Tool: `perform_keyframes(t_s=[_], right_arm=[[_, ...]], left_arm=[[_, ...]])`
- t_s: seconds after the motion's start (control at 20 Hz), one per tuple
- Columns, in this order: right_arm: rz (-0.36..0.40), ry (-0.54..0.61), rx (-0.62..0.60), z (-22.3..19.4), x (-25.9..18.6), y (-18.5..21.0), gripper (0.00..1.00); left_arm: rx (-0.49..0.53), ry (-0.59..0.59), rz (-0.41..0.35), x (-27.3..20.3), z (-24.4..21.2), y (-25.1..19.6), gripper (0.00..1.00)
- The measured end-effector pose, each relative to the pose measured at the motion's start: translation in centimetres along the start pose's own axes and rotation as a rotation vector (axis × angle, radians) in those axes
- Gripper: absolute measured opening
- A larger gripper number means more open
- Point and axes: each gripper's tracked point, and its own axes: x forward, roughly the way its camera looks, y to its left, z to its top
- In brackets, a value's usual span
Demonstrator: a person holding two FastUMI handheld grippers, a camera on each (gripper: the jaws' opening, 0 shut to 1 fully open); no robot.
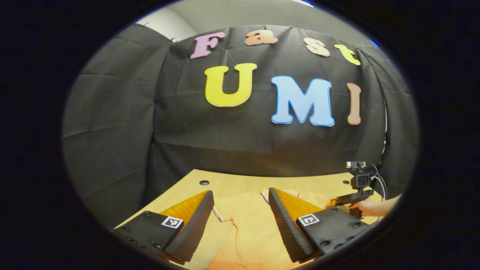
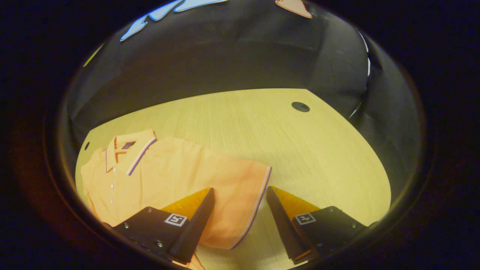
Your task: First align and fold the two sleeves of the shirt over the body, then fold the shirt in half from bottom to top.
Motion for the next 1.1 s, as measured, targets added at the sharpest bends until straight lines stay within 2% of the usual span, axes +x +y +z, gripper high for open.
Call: perform_keyframes(t_s=[0.05,0.1,0.15,0.2,0.3,0.4,0.45,0.5,0.6,0.8,1.1], right_arm=[[-0.004,0.001,0.0,0.0,0.1,0.0,0.88],[-0.003,0.001,0.0,-0.2,0.3,0.3,0.84],[-0.003,0.0,-0.004,-0.1,0.3,0.4,0.74],[0.004,0.0,-0.004,-0.2,0.2,0.5,0.74],[-0.005,0.007,0.018,-0.1,0.2,0.5,0.36],[0.009,0.01,0.032,-0.3,0.2,1.0,0.36],[0.002,0.004,0.039,0.1,-0.1,1.0,0.12],[0.01,-0.004,0.029,0.1,0.1,1.1,0.13],[0.013,-0.01,0.009,0.1,0.0,1.2,0.05],[0.022,-0.072,-0.045,1.8,-1.4,1.6,0.05],[0.133,-0.164,-0.099,5.0,-4.9,4.9,0.05]], left_arm=[[0.0,-0.002,-0.001,-0.2,0.0,-0.1,0.96],[0.0,-0.002,-0.002,-0.1,0.1,-0.1,0.96],[0.0,-0.003,-0.004,-0.2,0.1,-0.1,0.96],[0.0,-0.002,-0.005,-0.2,0.0,-0.2,0.96],[0.0,-0.003,-0.007,-0.2,0.0,-0.3,0.96],[0.001,-0.004,-0.006,-0.4,-0.1,-0.1,0.96],[0.001,-0.004,-0.003,-0.5,-0.2,0.0,0.96],[-0.001,-0.003,-0.001,-0.7,-0.2,0.2,0.96],[-0.007,0.001,0.005,-0.7,-0.4,0.4,0.96],[-0.012,0.006,0.012,-0.8,-0.6,0.6,0.95],[-0.019,-0.004,0.006,-0.3,-0.3,-0.5,0.95]])
